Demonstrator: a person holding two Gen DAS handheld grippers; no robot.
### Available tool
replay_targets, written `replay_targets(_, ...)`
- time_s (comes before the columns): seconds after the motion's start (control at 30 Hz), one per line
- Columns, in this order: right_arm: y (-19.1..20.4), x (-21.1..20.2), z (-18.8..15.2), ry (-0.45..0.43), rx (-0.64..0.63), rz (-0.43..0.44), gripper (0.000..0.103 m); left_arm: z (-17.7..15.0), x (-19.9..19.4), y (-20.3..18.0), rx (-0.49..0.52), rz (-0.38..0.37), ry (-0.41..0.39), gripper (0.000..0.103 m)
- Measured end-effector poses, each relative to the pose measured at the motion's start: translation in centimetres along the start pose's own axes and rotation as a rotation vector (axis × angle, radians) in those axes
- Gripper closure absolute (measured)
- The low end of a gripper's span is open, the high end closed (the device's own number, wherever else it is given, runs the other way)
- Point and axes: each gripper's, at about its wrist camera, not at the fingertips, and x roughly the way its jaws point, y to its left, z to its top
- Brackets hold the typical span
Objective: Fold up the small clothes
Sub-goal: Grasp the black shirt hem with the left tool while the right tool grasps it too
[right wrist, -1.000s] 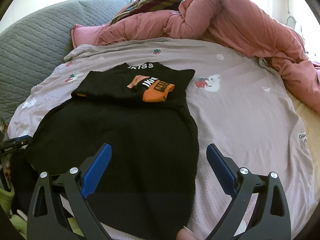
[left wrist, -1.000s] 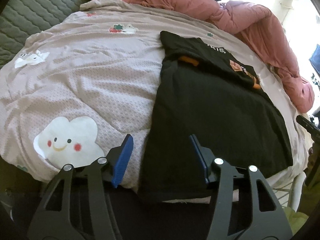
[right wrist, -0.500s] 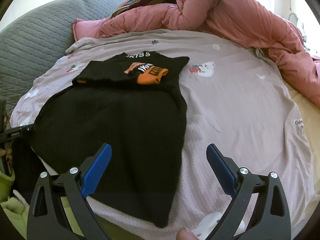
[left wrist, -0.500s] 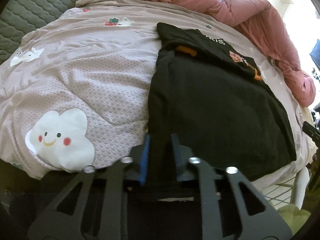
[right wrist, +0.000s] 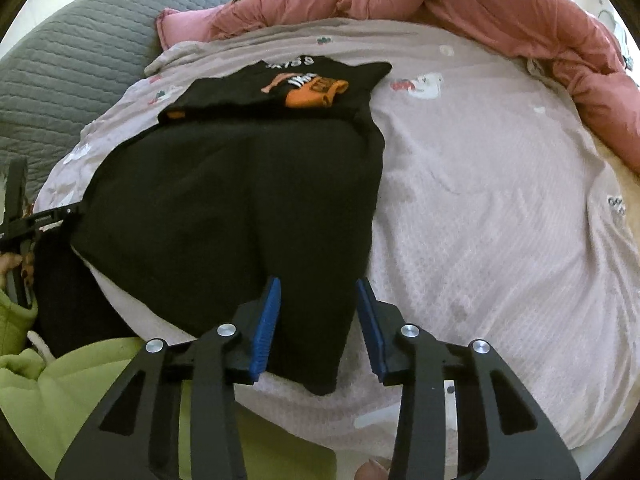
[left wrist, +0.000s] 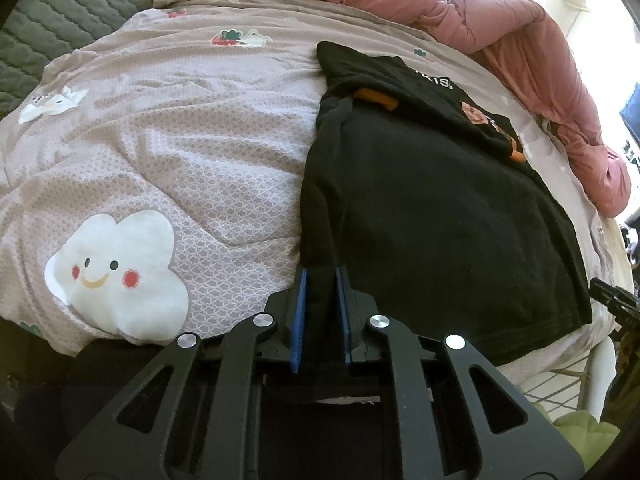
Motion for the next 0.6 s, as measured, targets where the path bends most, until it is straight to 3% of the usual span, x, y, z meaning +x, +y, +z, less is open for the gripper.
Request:
replay_targets(0.4, -1.3, 1.9, -0.8, 0.043, 0.078, 0.069, 0.068, 0.0, 0.2, 0.1, -0.005, 0.005, 0.006, 0.094)
replay_targets(0.6, -1.7, 2.2, -0.6, 0.023, 0.096, 0.119, 0.085, 0.1, 0.7, 0.5, -0.024, -0.008, 0.016, 0.093)
